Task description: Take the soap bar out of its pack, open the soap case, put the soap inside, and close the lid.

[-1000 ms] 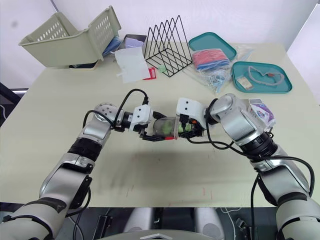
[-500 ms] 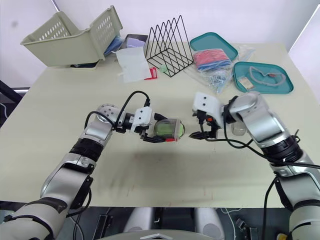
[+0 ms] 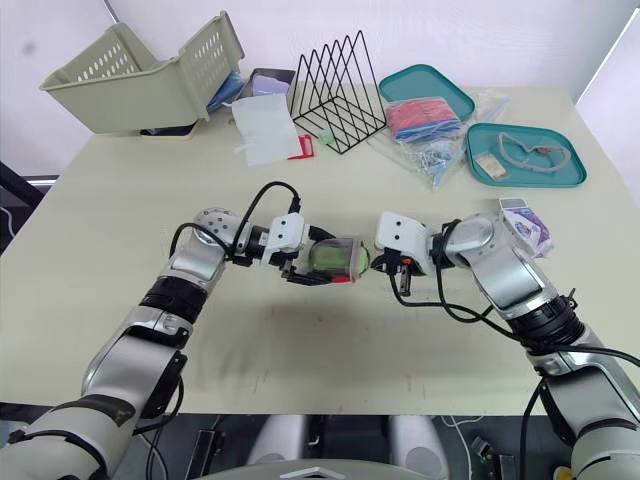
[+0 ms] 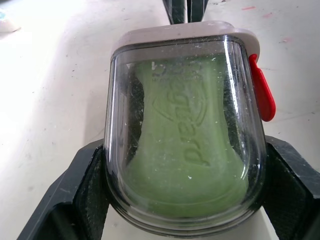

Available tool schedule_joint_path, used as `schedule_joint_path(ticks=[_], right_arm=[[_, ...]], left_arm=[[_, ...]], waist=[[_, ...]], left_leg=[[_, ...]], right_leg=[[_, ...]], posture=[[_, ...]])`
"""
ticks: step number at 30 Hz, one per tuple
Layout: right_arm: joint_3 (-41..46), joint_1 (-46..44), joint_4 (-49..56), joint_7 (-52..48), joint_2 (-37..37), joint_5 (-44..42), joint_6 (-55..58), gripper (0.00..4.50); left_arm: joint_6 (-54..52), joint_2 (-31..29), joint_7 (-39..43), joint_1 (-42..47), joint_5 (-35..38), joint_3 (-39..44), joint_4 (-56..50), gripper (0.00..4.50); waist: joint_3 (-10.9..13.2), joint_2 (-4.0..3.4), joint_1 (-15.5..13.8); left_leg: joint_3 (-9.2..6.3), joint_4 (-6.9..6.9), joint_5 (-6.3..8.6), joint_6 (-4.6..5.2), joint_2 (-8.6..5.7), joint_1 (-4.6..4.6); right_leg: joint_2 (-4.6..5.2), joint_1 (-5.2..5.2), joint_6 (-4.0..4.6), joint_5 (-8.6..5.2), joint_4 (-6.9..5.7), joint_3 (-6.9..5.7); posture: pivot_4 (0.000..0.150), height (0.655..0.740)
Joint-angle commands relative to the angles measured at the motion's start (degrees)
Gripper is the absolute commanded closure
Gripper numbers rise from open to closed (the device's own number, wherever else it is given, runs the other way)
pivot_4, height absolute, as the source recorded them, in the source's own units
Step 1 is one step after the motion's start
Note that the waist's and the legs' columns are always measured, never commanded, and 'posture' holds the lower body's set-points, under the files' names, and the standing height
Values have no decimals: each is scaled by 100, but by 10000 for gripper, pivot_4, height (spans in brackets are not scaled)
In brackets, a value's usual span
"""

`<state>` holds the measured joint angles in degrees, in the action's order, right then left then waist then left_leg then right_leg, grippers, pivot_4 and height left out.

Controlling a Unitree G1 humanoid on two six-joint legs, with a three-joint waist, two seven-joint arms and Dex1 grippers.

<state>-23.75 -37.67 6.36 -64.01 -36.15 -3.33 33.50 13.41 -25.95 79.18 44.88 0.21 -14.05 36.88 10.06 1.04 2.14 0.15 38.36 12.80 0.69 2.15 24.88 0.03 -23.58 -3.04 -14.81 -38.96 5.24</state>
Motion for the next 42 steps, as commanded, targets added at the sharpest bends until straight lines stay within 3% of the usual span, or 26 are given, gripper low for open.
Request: schedule_joint_path(ticks=[1, 11, 14, 21, 28, 42], right_arm=[[-41, -175, 287, -10, 104, -14, 27, 44870], [204, -61, 61, -132, -194, -17, 40, 44870], [665, 69, -7, -250, -499, -440, 715, 37734], [2055, 486, 304, -208, -664, -2189, 3591, 386], [3259, 559, 296, 362, 105, -3464, 5808, 386], [3847, 163, -579, 2688, 1214, -5335, 5900, 386]], left_arm=[[142, -6, -44, 87, 109, 75, -91, 10428], [223, -19, -194, 43, 124, 118, -134, 10428], [231, -10, -282, -47, 167, 145, -270, 10428], [-30, 24, -363, -319, 394, 203, -884, 10428], [-244, 21, -465, -476, 529, 184, -1367, 10428], [-437, 143, -585, -580, 545, 25, -1830, 10428]], waist=[[0, 0, 5], [0, 0, 0], [0, 0, -30], [0, 0, -17], [0, 0, 20], [0, 0, 24]], left_leg=[[-1, 0, 0, 0, 0, 0], [-2, 0, 0, 0, 0, 0], [-1, 1, 0, 0, -1, 1], [-8, -3, 0, 0, 2, 1], [-7, 0, 0, 0, 1, -3], [-8, -2, 0, 0, 0, 0]], right_leg=[[-1, 0, 0, 0, -1, -1], [-1, 0, 0, 0, -1, -2], [2, 1, 0, 0, 1, -2], [1, 2, 2, 0, 0, -5], [-2, 3, 1, 1, -5, 0], [0, 4, 0, 1, -2, -2]], posture=[[1500, 7400], [1500, 7400], [1500, 7400], [1500, 7400], [1500, 7400], [1500, 7400]])
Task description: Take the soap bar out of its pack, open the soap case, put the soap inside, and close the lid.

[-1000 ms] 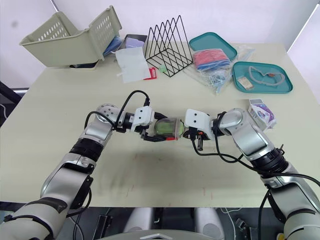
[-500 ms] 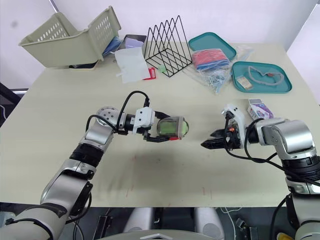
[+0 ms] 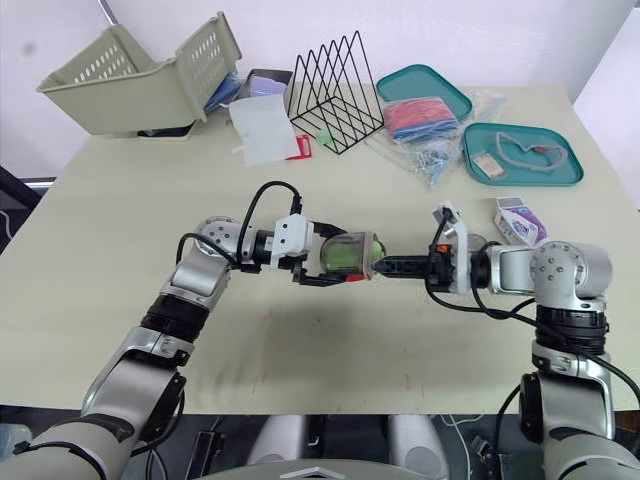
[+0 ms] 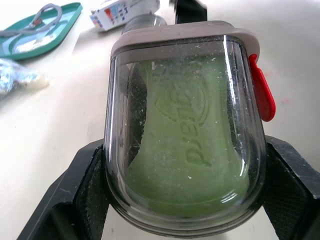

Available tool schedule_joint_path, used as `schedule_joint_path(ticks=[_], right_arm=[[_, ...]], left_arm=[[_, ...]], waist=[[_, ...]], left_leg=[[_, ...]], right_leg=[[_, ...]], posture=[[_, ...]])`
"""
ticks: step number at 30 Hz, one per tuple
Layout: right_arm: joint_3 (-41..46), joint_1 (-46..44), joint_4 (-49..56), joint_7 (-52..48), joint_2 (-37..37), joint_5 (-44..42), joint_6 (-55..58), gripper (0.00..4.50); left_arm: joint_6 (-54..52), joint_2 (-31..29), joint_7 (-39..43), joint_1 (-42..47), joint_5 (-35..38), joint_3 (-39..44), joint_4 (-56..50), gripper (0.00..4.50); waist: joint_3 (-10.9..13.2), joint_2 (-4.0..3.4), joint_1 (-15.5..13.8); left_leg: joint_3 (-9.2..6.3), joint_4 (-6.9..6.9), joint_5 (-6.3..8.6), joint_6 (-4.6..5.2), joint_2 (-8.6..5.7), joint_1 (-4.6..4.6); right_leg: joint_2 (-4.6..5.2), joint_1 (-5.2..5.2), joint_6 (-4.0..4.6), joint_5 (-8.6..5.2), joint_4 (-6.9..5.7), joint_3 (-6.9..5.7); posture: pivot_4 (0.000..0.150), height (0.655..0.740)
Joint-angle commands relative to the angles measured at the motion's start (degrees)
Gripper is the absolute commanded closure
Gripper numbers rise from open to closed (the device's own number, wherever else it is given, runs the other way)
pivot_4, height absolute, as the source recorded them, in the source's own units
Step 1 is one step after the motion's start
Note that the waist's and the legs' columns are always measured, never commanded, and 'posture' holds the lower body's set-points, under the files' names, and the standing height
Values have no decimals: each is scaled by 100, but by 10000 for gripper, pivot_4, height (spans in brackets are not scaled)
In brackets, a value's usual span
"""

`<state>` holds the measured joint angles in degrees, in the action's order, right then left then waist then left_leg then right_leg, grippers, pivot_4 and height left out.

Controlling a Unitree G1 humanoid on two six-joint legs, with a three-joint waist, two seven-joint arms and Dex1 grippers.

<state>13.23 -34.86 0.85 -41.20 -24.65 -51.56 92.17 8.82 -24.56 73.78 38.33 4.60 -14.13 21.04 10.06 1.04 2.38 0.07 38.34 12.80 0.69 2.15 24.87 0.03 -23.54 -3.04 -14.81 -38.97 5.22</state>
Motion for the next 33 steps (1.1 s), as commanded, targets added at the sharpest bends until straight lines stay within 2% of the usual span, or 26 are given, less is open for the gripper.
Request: schedule_joint_path(ticks=[1, 13, 33], right_arm=[[154, -121, -72, 564, 109, -635, 33, 386], [392, -386, -560, 2063, 801, -1288, 33, 386], [263, -278, -584, 2612, 785, -1846, 33, 386]], left_arm=[[16, 2, -46, 66, 109, 29, -269, 10428], [-5, 16, -96, 30, 93, 5, -353, 10428], [21, -21, -152, 64, 40, -11, -312, 10428]], waist=[[0, 0, 1], [0, 0, 8], [0, 0, 9]], left_leg=[[-1, 0, 0, 0, 0, 0], [0, -2, 0, 0, 1, 0], [0, -4, 0, 0, 1, 2]], right_leg=[[0, 0, 0, 0, 1, 0], [-1, 0, 0, 0, 1, 0], [-1, -1, 0, 0, 5, -1]], posture=[[1500, 7400], [1500, 7400], [1500, 7400]])
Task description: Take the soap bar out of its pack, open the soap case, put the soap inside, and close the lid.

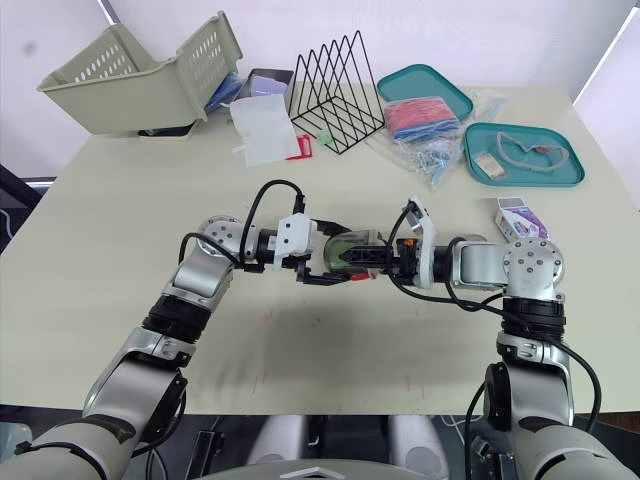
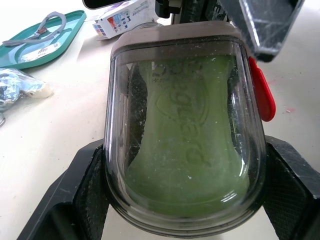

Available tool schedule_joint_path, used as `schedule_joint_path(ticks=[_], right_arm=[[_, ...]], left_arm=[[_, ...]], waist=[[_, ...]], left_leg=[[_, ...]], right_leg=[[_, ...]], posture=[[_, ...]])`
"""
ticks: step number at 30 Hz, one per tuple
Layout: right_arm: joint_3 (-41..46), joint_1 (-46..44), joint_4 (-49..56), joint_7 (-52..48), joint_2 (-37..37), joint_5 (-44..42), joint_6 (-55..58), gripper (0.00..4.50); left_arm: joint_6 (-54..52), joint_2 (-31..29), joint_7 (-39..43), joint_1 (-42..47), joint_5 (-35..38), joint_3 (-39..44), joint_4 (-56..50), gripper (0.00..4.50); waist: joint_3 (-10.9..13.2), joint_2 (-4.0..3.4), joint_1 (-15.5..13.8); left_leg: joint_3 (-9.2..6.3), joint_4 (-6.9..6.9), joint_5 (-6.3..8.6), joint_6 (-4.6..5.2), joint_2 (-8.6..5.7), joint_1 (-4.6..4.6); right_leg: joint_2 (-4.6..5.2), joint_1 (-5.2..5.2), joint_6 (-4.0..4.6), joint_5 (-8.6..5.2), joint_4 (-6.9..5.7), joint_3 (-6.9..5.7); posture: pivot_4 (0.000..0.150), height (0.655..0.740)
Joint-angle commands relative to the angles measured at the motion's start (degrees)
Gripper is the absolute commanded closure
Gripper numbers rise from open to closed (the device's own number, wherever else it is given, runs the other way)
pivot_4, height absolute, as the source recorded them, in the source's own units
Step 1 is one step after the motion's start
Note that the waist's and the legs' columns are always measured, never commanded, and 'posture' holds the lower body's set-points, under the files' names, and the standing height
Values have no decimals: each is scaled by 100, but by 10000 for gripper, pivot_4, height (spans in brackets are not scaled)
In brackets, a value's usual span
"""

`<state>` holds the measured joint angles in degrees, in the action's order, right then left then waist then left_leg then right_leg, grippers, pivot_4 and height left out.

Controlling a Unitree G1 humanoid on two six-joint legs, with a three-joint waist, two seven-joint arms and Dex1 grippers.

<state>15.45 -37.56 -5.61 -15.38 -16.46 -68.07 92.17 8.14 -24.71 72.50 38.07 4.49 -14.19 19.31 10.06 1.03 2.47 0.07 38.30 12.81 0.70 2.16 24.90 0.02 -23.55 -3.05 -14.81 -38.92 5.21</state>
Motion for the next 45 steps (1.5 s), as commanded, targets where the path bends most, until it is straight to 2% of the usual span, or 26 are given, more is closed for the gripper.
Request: schedule_joint_path(ticks=[1, 8, 11, 14, 15, 28, 29, 34, 40, 45], right_arm=[[42, -6, 61, 40, -35, -202, 33, 386], [43, 24, 39, 122, -42, -258, 33, 386], [21, 47, 27, 149, -53, -274, 33, 8667], [-28, 64, 35, 161, -88, -289, 33, 22878], [-39, 66, 27, 168, -97, -305, 33, 24367], [-186, 142, 181, 48, -214, -309, 33, 24364], [-187, 142, 199, 35, -214, -303, 33, 24364], [-164, 126, 263, -31, -243, -211, 32, 24371], [-197, 46, 284, -243, -462, 36, -13, 24373], [-642, -188, 356, -848, -1149, 561, -359, 24376]], left_arm=[[92, -5, -22, 91, 52, -7, -137, 10428], [112, 4, -14, 110, 41, -19, -107, 10428], [117, 17, -24, 128, 41, -21, -92, 10428], [112, 30, -32, 143, 49, -24, -110, 10428], [121, 32, -33, 146, 52, -23, -109, 10428], [386, 97, -115, 322, 142, 148, 205, 10428], [396, 99, -69, 352, 185, 166, 250, 192], [365, 31, 217, 456, 400, 229, 349, 0], [49, -317, 711, 543, 603, 268, 408, 0], [-225, -537, 828, 712, 649, 344, 606, 0]], waist=[[0, 0, 0], [0, 0, 0], [0, 0, -4], [0, 0, -1], [0, 0, 0], [0, 0, -5], [0, 0, -5], [0, 0, 4], [0, 0, 4], [2, -2, 1]], left_leg=[[0, 0, 0, 0, 0, 0], [0, 0, 0, 0, 0, 0], [0, -1, 0, 0, 0, 0], [1, -1, 0, 0, 0, 0], [1, -1, 0, 0, 0, 0], [1, -3, 0, 0, 0, 0], [1, -3, 0, 0, 0, 1], [1, -5, 0, 0, 0, 1], [1, -6, 0, 0, 0, 2], [2, -6, 0, 0, 0, 2]], right_leg=[[0, 0, 0, 0, 0, 0], [0, 0, 0, 0, 1, 0], [0, 0, 0, 0, 1, 0], [0, 0, 0, 0, 2, 1], [0, 0, 0, 0, 2, 1], [0, -1, 0, 0, 3, 1], [0, -1, 0, 0, 3, 0], [0, -1, 0, 0, 5, 1], [0, -3, 0, -1, 5, 1], [0, -4, 0, -1, 6, 0]], posture=[[1500, 7400], [1500, 7400], [1500, 7400], [1500, 7400], [1500, 7400], [1500, 7400], [1500, 7400], [1500, 7400], [1500, 7400], [1500, 7400]])
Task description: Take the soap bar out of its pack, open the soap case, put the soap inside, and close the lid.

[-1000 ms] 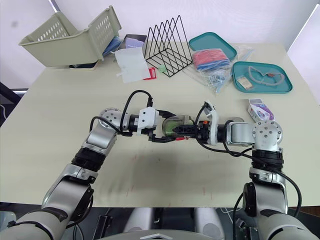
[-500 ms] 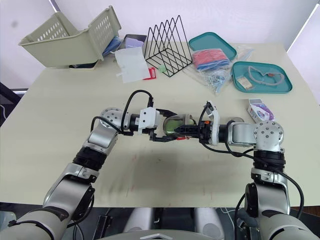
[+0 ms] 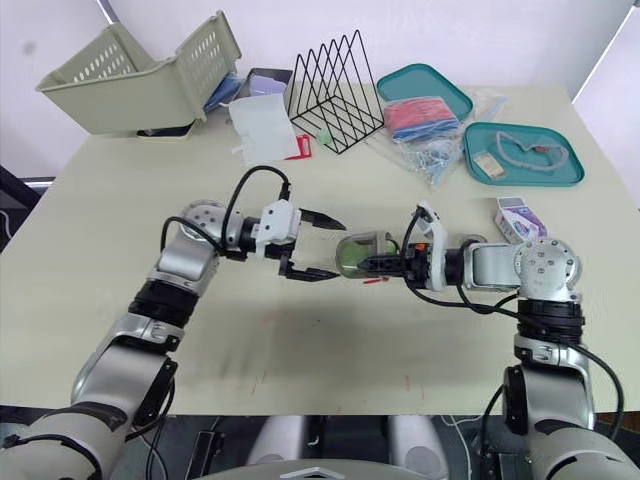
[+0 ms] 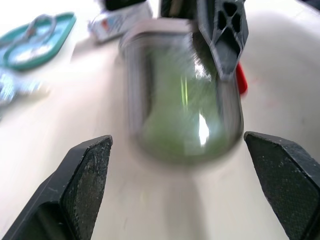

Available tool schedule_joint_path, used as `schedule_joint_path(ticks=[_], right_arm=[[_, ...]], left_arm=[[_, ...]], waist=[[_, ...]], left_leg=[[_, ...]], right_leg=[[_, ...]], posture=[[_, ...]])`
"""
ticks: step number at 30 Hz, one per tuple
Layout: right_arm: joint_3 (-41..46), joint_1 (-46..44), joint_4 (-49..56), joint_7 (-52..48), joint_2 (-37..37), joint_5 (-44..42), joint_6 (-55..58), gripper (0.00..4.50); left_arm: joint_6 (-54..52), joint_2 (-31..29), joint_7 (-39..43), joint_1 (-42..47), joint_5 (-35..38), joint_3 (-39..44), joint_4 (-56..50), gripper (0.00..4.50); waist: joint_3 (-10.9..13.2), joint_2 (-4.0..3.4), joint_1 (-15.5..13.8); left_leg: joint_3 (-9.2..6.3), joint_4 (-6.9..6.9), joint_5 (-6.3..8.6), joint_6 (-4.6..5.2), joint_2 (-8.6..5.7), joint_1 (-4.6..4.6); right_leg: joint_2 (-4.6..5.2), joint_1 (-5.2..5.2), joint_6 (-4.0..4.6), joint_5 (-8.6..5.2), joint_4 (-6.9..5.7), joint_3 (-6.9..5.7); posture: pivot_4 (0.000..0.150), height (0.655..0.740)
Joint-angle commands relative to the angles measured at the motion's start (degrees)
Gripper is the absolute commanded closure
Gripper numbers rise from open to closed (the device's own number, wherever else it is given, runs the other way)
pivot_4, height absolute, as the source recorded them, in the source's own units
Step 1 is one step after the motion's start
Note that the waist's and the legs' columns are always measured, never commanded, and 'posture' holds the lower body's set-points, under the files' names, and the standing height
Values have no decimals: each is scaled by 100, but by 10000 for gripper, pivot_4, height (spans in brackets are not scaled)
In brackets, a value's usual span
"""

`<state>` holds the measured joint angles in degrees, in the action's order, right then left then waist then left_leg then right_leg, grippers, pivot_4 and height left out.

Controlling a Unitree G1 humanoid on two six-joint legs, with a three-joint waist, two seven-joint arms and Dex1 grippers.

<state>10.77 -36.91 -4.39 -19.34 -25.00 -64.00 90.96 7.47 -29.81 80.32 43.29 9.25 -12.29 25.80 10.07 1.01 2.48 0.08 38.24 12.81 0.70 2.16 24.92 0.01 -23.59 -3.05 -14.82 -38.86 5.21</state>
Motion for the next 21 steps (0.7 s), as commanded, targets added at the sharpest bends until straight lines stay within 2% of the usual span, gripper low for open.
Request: schedule_joint_path(ticks=[1, 6, 12, 15, 21], right_arm=[[-411, -305, 321, -670, -536, 345, -392, 24376], [-1775, -920, 756, -2059, -1799, 1317, -1287, 24377], [-4189, -2166, 1471, -4037, -3300, 3462, -2934, 24379], [-5010, -2585, 1680, -4698, -3541, 4370, -3452, 24379], [-5846, -3098, 1896, -5356, -3188, 5304, -3566, 24379]], left_arm=[[-302, -10, 41, 215, 220, 185, -70, 0], [-899, 141, -48, 168, 431, 221, -388, 0], [-1170, 384, -225, 2, 384, 78, -787, 0], [-1260, 573, -419, 13, 334, 40, -861, 0], [-1679, 920, -759, 39, 316, -50, -1093, 0]], waist=[[1, -1, -9], [3, -3, -4], [20, -28, 2], [23, -29, -7], [25, -30, -8]], left_leg=[[1, 0, 0, 0, 0, 0], [3, 0, 1, 0, 0, 6], [6, -5, 1, 0, 2, 13], [7, -9, 1, 0, 3, 15], [9, 5, 1, -1, 1, 31]], right_leg=[[0, 0, 0, 0, 0, 0], [3, -5, -1, -1, 5, 1], [0, -24, 0, -2, 4, 2], [1, -28, 5, -5, 4, 1], [4, -43, 4, -3, -2, 4]], posture=[[1500, 7400], [1500, 7400], [1500, 7400], [1500, 7400], [1500, 7400]])
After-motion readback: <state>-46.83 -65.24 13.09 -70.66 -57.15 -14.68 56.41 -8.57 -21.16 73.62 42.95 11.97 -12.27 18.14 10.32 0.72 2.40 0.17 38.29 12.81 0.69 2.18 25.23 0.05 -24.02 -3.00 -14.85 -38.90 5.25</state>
